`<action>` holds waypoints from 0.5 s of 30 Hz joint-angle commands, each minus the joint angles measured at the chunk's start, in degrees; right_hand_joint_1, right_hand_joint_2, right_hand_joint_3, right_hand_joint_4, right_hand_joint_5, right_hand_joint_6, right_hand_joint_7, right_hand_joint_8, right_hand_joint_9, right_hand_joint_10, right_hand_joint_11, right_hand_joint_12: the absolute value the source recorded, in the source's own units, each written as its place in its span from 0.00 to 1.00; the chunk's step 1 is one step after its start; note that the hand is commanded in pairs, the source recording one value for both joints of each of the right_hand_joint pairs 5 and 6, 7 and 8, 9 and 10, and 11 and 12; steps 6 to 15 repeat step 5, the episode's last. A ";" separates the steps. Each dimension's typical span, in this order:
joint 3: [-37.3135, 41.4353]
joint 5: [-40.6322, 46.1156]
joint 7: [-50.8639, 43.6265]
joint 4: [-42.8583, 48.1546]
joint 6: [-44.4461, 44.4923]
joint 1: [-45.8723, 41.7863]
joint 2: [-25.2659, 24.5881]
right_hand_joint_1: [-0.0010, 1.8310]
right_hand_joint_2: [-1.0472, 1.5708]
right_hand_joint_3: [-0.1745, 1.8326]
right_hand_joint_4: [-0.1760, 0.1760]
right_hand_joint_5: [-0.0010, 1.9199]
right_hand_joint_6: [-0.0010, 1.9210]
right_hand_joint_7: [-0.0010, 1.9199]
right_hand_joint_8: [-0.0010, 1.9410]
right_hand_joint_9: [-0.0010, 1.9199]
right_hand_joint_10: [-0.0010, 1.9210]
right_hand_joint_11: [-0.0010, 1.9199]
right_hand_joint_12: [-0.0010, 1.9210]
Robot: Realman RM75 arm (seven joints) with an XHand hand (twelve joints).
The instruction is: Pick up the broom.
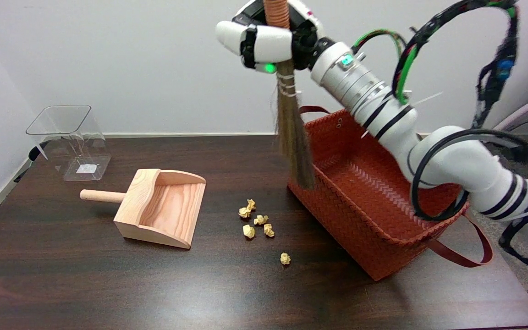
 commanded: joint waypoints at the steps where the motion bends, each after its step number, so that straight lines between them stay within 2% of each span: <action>1: -9.57 -1.09 -5.89 2.69 7.54 -2.09 -8.82 0.69 0.78 0.54 0.50 1.00 1.00 1.00 0.99 1.00 1.00 1.00 1.00; 15: -9.32 -2.71 -6.33 4.37 8.11 -4.31 -10.02 0.69 0.79 0.53 0.50 1.00 1.00 1.00 0.99 1.00 1.00 1.00 1.00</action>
